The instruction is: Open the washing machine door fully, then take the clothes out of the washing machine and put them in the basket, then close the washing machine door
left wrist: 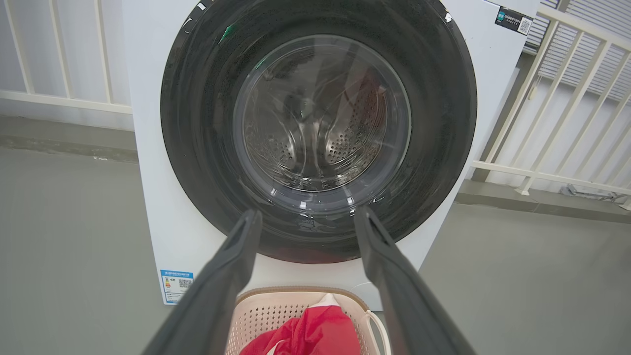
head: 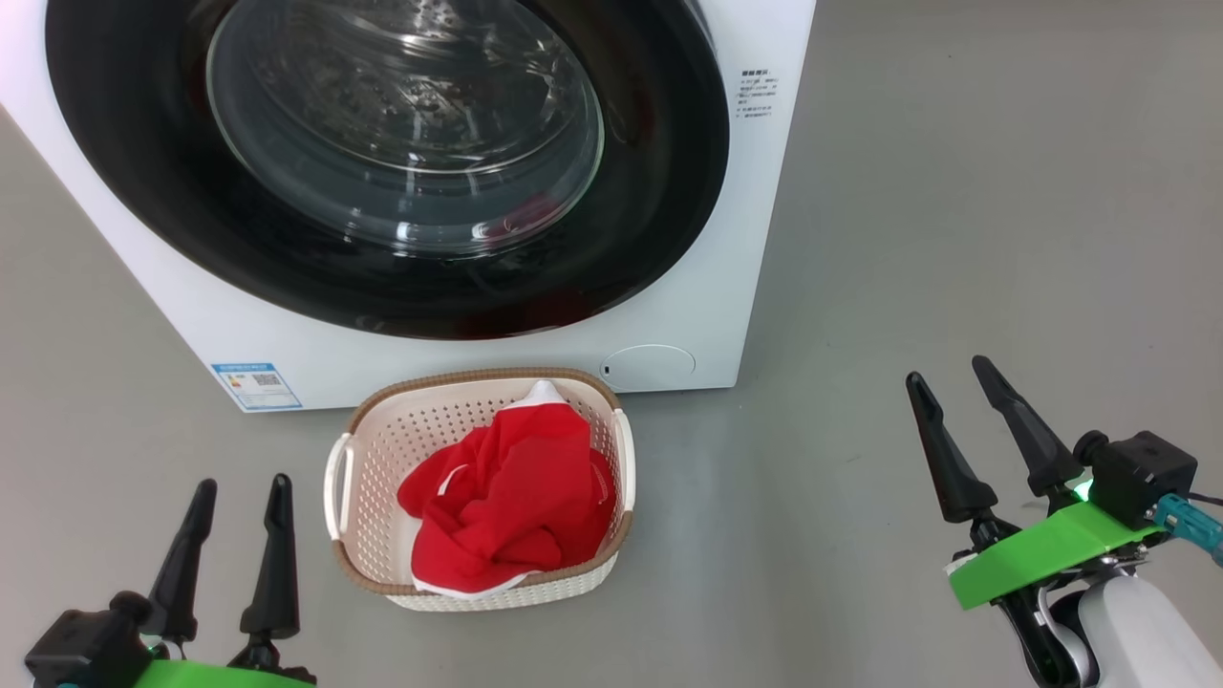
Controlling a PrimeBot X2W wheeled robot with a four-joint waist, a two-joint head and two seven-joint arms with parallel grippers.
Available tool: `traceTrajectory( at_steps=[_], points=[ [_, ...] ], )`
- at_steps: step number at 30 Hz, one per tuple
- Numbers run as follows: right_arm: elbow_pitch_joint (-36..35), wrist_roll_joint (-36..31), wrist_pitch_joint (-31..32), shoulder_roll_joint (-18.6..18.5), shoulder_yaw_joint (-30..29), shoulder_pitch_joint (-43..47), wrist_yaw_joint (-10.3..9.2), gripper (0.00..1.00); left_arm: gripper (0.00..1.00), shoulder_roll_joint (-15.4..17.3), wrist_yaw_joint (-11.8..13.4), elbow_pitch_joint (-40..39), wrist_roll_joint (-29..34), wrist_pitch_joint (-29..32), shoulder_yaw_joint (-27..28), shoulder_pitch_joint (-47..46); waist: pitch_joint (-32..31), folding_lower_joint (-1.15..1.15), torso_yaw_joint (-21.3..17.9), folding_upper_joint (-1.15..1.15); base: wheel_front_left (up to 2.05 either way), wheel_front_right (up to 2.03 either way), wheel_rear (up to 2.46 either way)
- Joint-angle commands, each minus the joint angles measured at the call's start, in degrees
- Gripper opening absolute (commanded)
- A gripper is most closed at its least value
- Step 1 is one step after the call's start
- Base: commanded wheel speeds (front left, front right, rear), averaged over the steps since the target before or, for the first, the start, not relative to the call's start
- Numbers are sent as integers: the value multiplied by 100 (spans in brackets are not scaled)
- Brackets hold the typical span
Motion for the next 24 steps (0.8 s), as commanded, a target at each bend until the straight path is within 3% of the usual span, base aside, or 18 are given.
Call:
traceTrajectory(
  at_steps=[1, 20, 21, 24],
  points=[
    [-151, -33, -10, -26, 72, 28, -13, 100, 100, 135, 48, -160, 10, 10, 178, -88, 0, 0, 3, 0, 0, 0, 0],
    [-127, -70, -10, -5, 59, 38, -13, 100, 100, 154, 99, -120, -57, -23, 127, -70, -45, 0, 12, 0, 0, 0, 0],
    [4, -18, 1, 16, -22, 41, 0, 0, 0, 20, 61, 6, -18, -1, -58, 2, -45, 0, 13, 0, 0, 0, 0],
    [178, -6, 7, 81, 11, 103, 0, 0, 0, -72, 60, 181, -34, 1, -81, 31, -46, 0, 13, 0, 0, 0, 0]
  ],
)
